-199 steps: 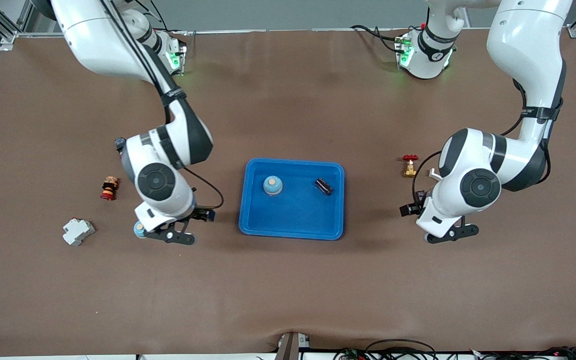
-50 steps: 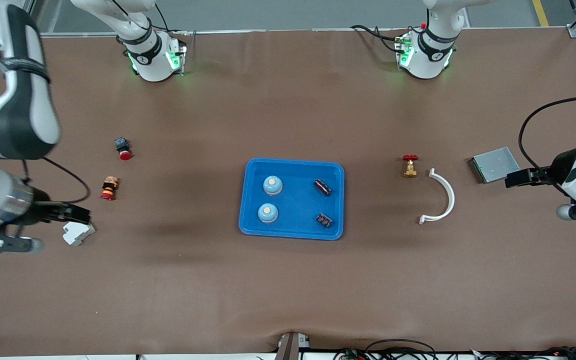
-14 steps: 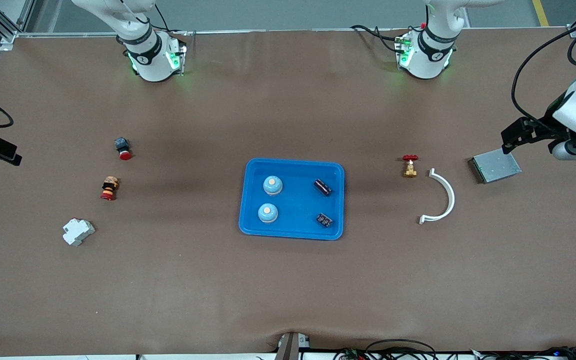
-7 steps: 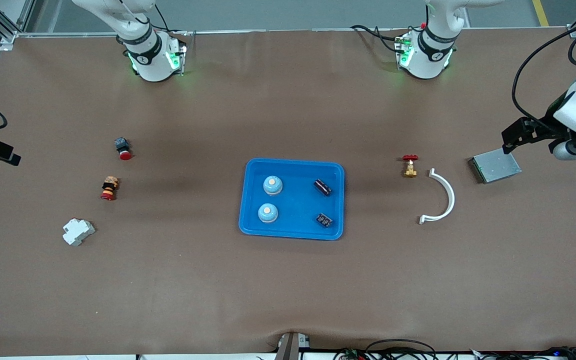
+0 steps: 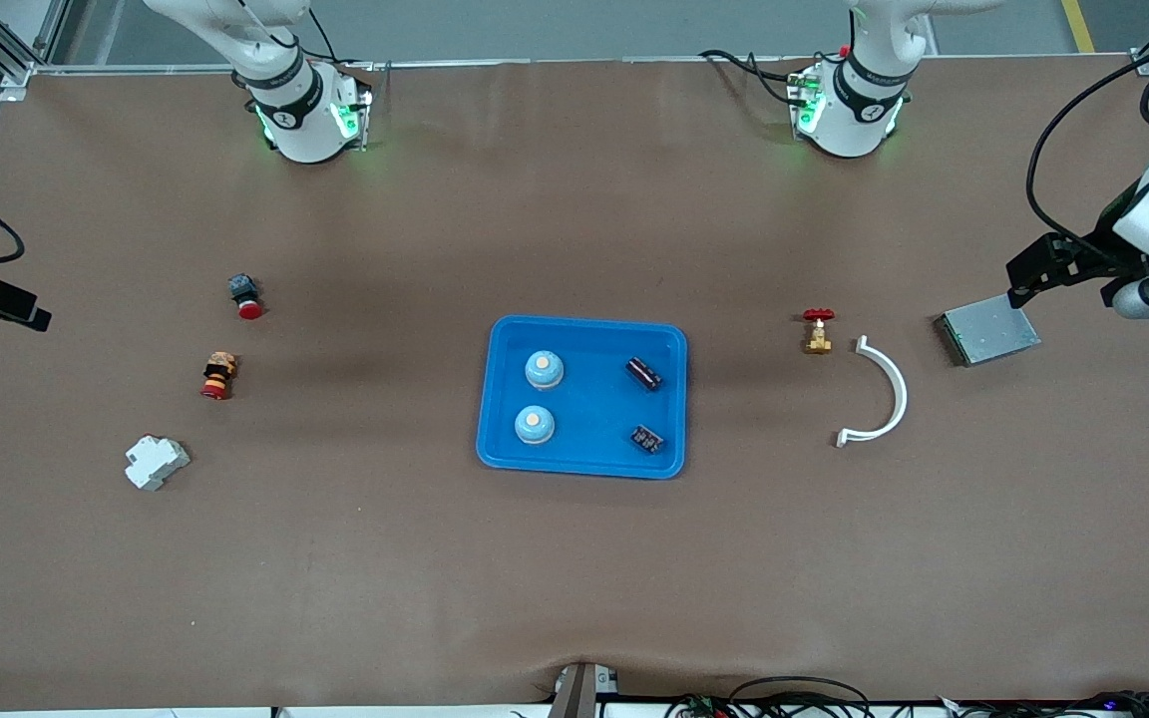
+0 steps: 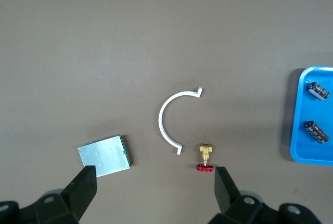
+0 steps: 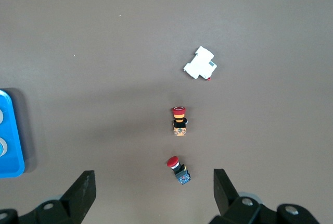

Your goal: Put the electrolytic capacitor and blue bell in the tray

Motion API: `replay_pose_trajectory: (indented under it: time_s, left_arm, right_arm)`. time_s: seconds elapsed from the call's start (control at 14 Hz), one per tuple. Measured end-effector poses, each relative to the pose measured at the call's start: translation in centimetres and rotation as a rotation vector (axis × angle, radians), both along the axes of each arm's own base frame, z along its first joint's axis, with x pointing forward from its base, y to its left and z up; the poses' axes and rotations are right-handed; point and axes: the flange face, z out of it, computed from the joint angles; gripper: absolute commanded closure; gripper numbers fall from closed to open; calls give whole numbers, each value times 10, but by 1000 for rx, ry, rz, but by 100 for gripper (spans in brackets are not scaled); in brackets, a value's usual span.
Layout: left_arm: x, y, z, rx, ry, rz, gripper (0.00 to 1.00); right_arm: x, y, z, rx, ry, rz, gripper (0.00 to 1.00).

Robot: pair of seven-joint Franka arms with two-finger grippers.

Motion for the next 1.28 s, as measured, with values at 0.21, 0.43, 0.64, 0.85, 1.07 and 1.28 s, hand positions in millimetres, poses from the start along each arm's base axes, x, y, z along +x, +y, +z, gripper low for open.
replay_pose_trajectory:
  time_s: [0.21,0.43,0.64,0.85,1.07,1.28]
  left_arm:
    - [0,-3,10,-2,-20,-5,0]
    - [-5,-5,23,-10,-38,-8,0]
    - [-14,-4,33,-24,-32,-1,0]
    - [-14,2,32,-63,-22,53,0]
    - [-13,4,29,-69,-16,80,0]
    - [-13,4,27,-68,-7,80,0]
  right_arm:
    - [1,6,0,5,0,9,0]
    - [1,10,-1,7,2,16,0]
    - [1,10,-2,8,3,16,0]
    - [1,10,-2,8,4,16,0]
    - [1,10,-2,8,4,16,0]
    - [1,10,-2,8,4,16,0]
